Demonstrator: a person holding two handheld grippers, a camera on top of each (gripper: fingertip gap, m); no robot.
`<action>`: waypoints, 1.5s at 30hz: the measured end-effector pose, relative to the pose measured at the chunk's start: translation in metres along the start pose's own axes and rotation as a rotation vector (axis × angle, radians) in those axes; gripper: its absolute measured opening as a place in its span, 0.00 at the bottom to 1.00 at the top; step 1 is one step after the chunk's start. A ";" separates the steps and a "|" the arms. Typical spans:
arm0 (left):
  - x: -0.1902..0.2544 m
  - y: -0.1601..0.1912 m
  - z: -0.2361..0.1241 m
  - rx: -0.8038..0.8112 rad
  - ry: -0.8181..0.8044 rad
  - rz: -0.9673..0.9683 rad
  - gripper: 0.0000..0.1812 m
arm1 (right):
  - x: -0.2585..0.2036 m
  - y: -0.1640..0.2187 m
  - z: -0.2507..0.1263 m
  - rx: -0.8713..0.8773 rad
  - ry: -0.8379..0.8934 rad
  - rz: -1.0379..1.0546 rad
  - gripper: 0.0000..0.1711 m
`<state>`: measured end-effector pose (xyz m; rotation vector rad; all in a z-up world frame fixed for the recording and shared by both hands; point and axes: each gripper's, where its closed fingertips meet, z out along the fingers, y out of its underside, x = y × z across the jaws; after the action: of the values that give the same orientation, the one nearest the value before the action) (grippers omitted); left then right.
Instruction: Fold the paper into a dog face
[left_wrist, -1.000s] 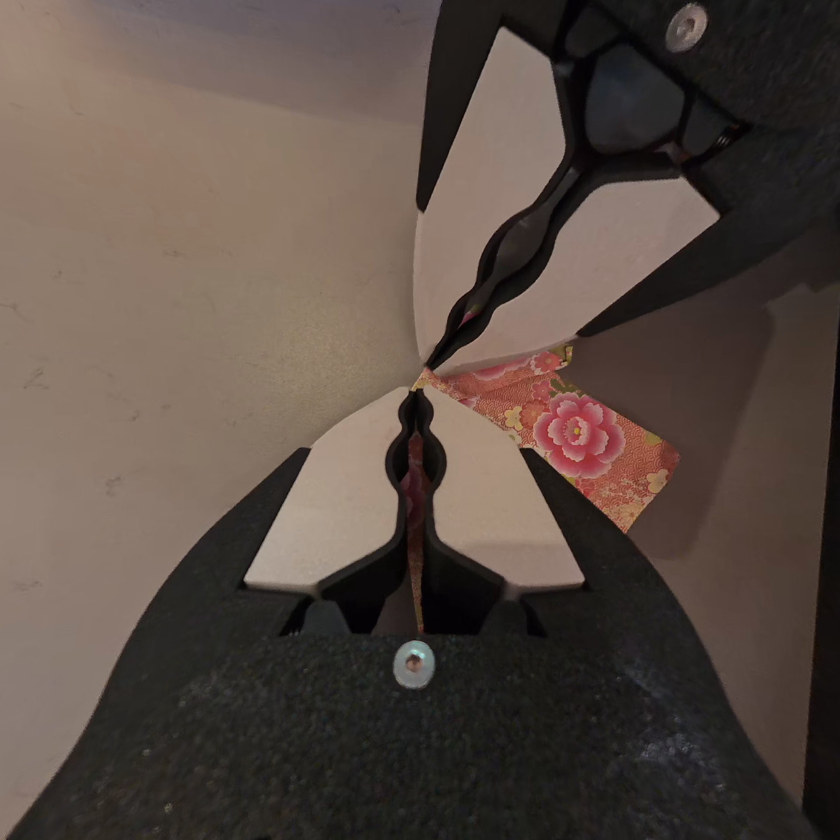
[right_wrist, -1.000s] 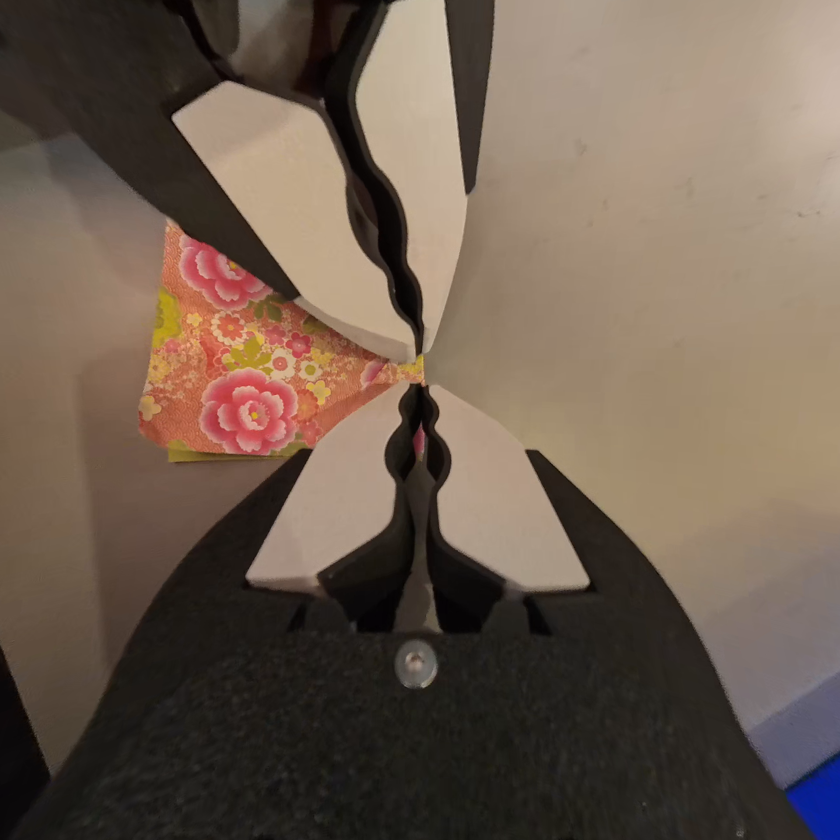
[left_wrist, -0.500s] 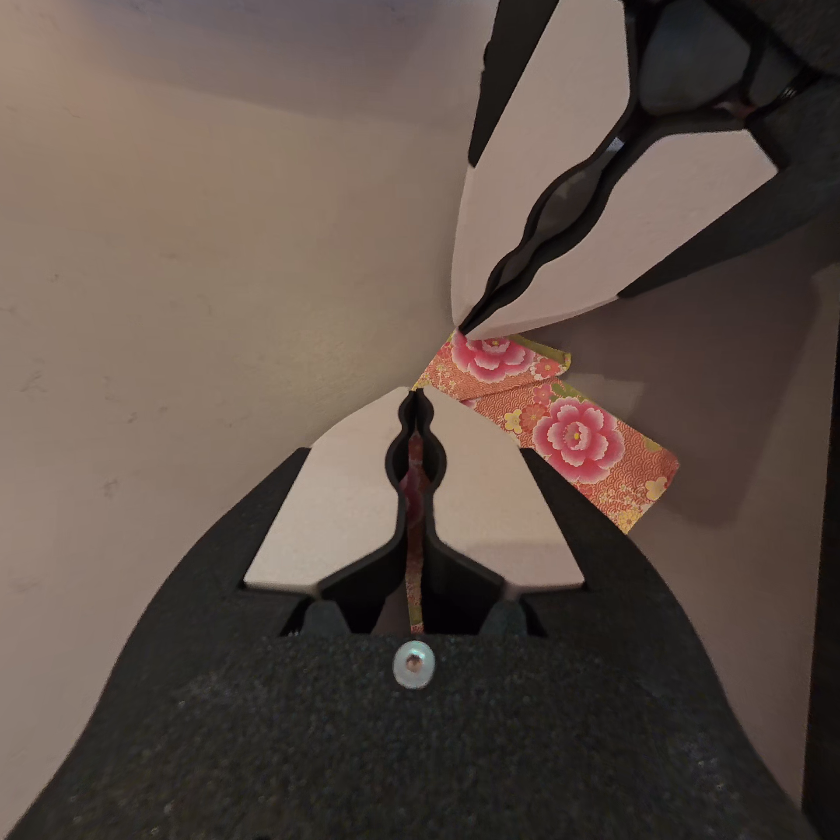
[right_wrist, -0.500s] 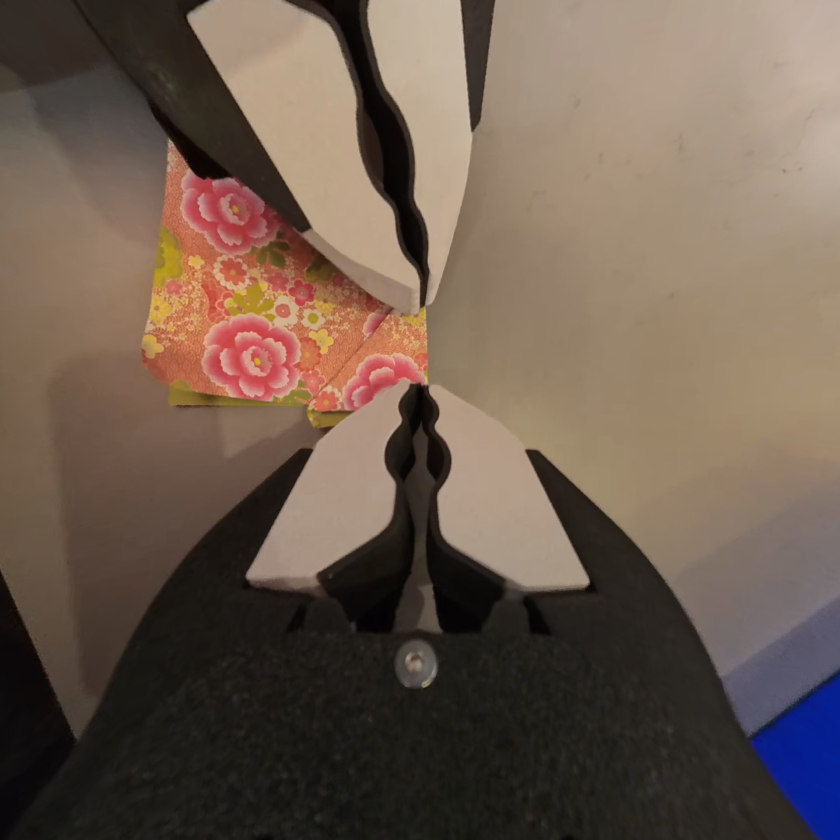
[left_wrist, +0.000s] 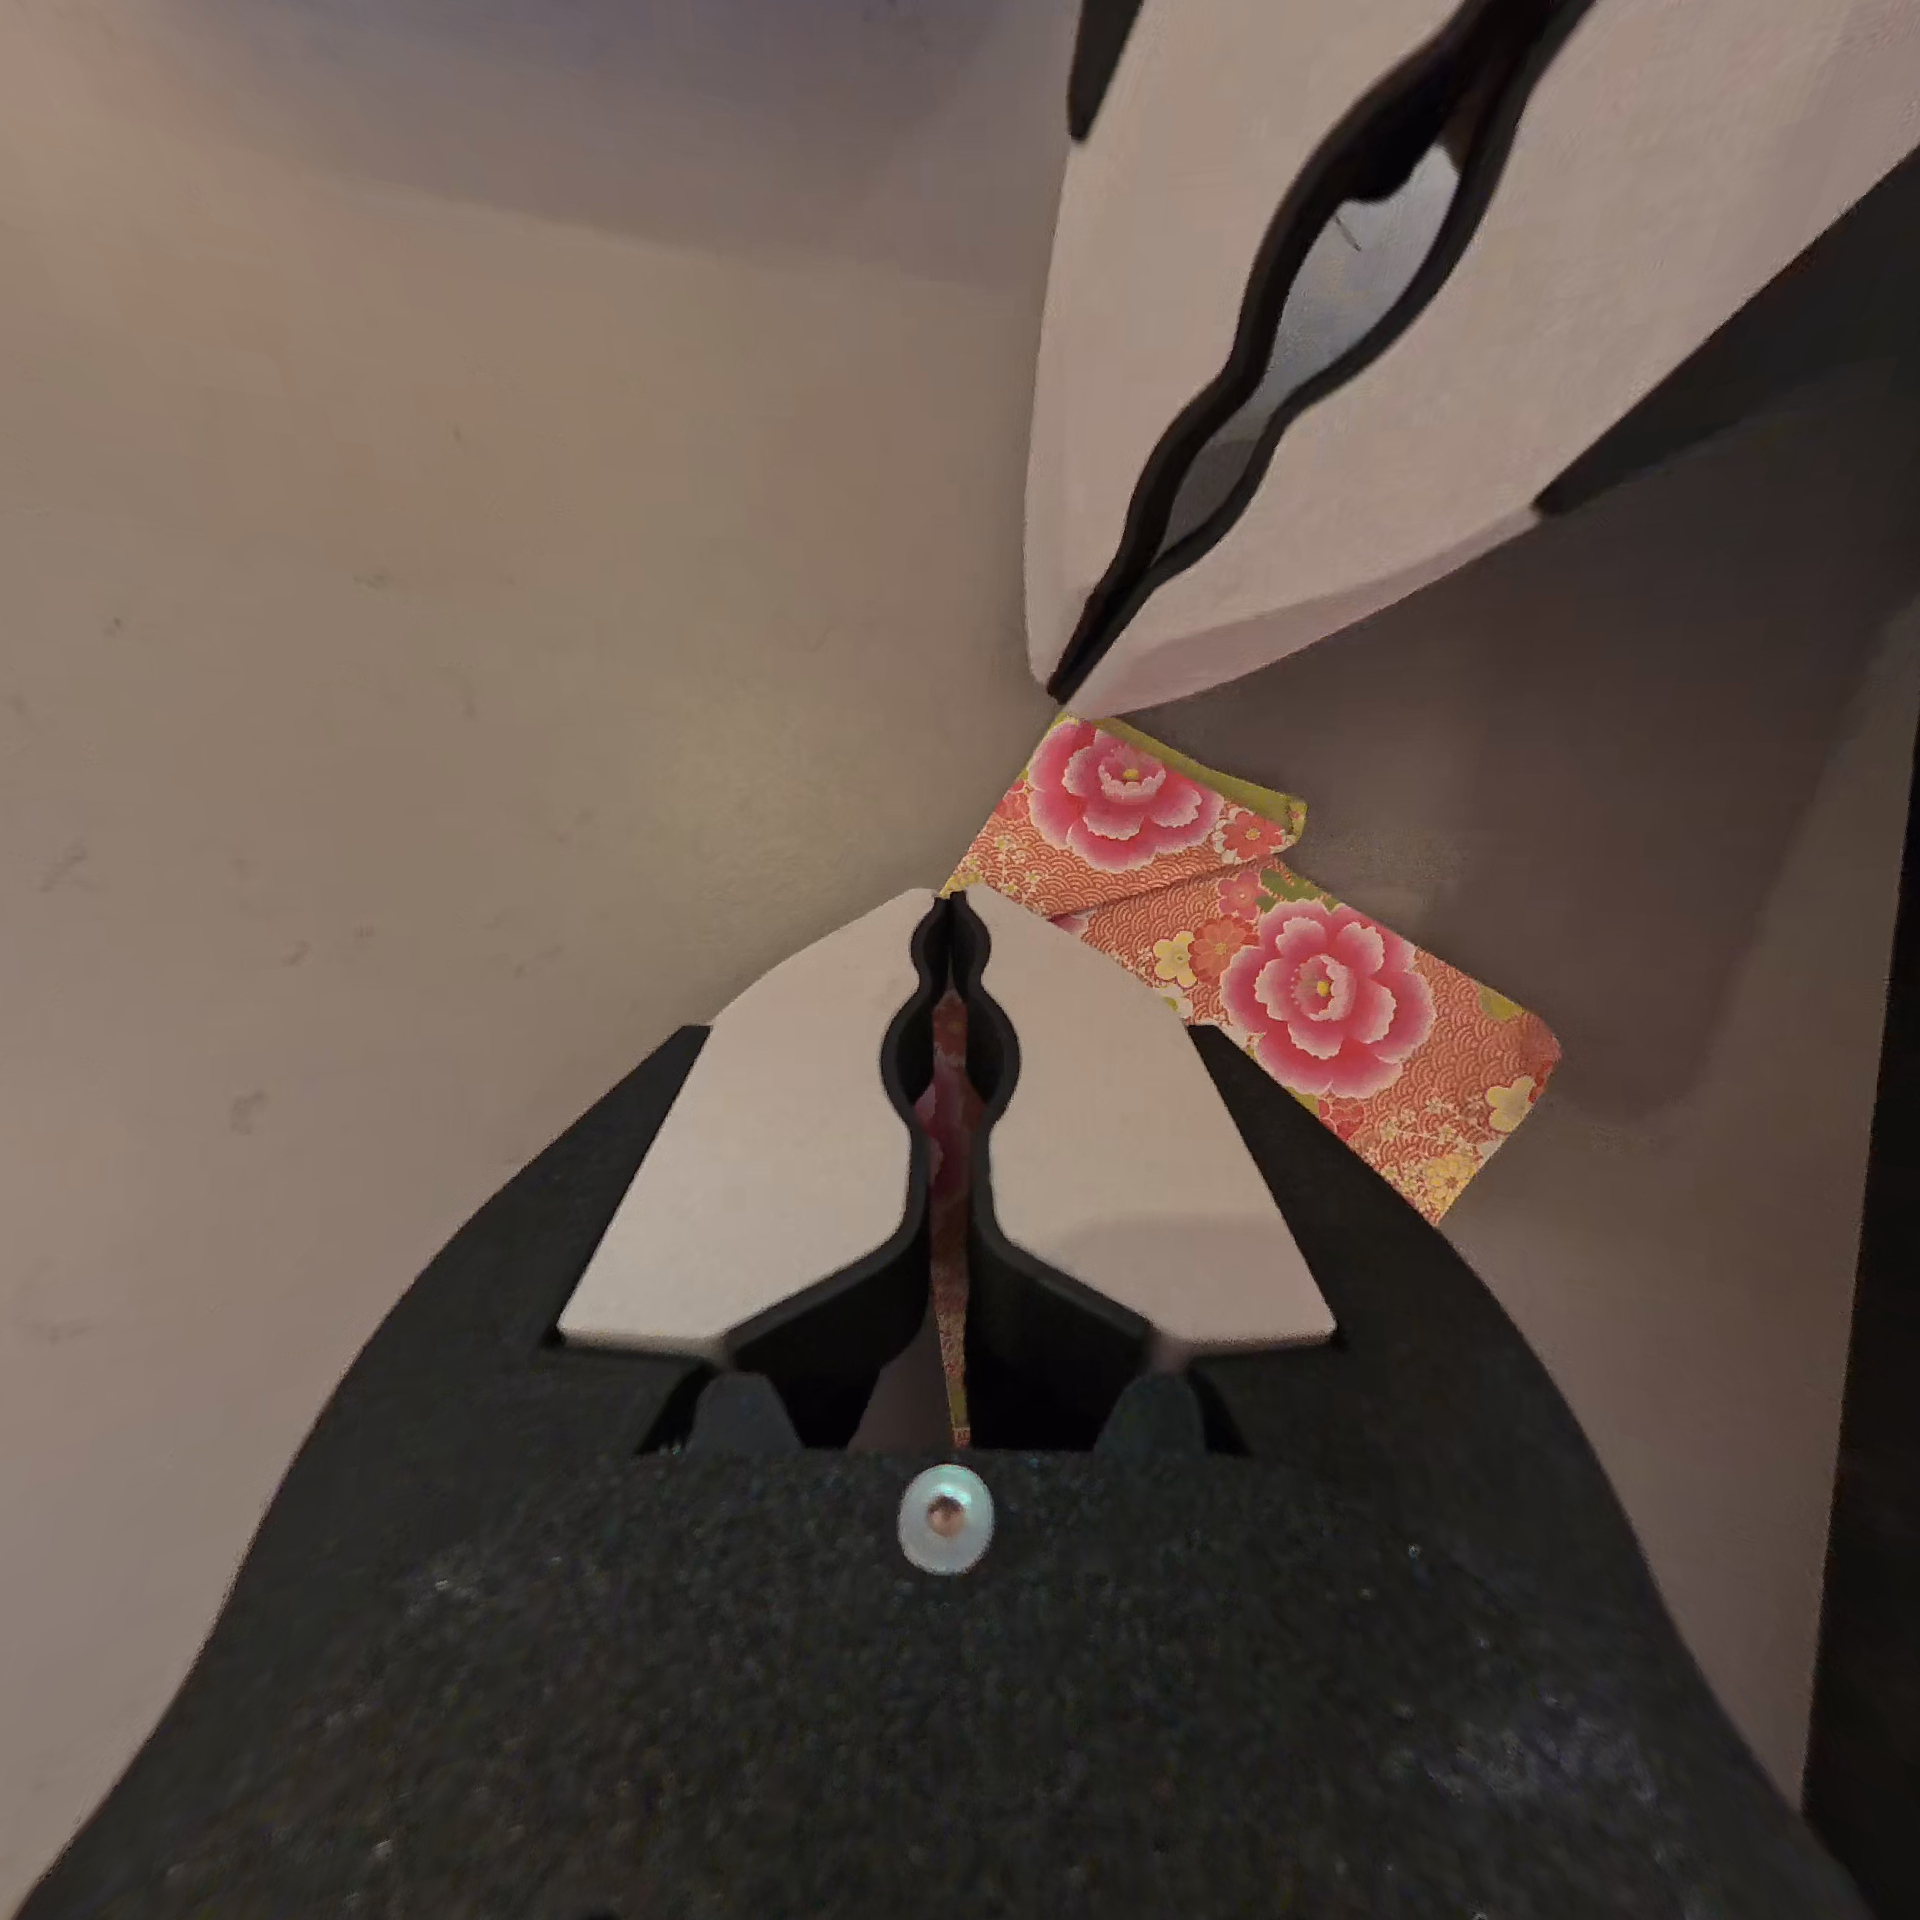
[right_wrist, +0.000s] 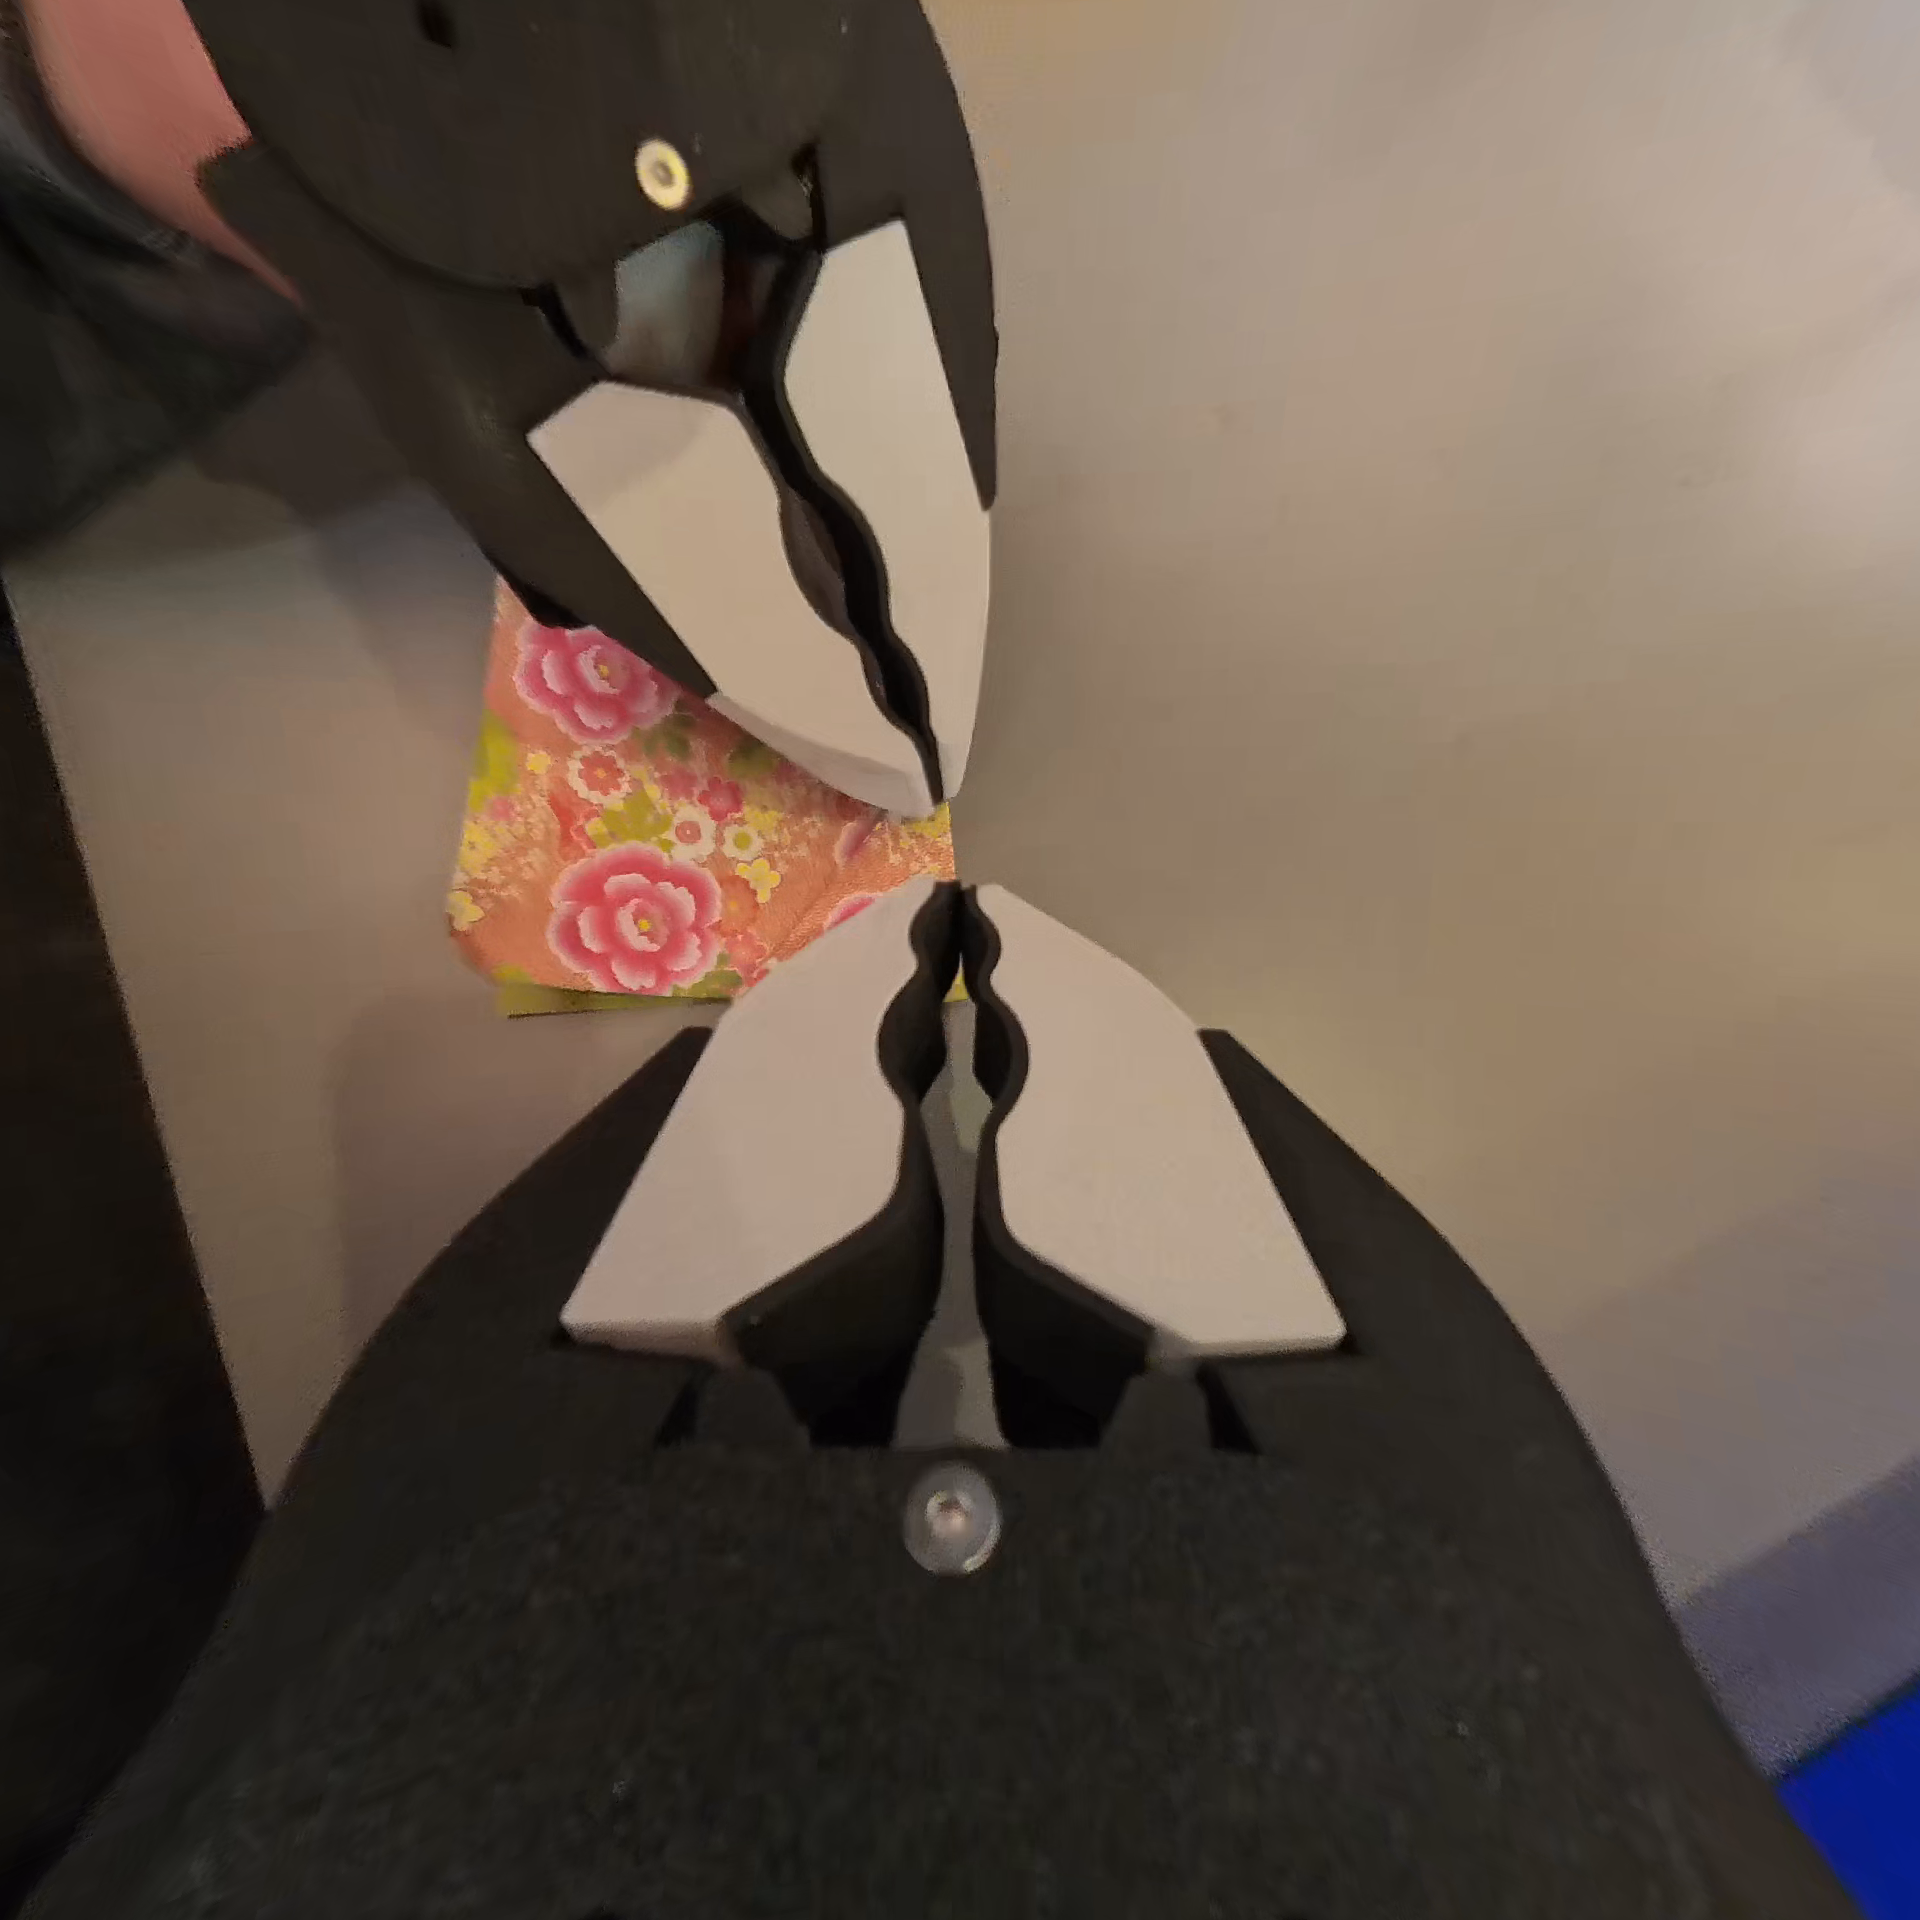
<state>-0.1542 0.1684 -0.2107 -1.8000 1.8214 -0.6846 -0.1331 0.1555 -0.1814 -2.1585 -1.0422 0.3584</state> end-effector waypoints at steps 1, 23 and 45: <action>0.000 0.000 0.000 0.006 0.004 -0.003 0.00 | 0.000 0.003 0.004 -0.026 0.000 -0.014 0.00; -0.022 0.029 -0.039 -0.043 -0.086 0.018 0.00 | -0.007 0.018 0.023 -0.068 0.054 -0.040 0.00; 0.028 0.034 -0.029 -0.028 -0.122 -0.065 0.00 | -0.005 0.018 -0.022 -0.005 0.162 0.142 0.00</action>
<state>-0.1995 0.1408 -0.2107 -1.8832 1.7071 -0.5629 -0.1150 0.1334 -0.1781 -2.2317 -0.8031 0.2415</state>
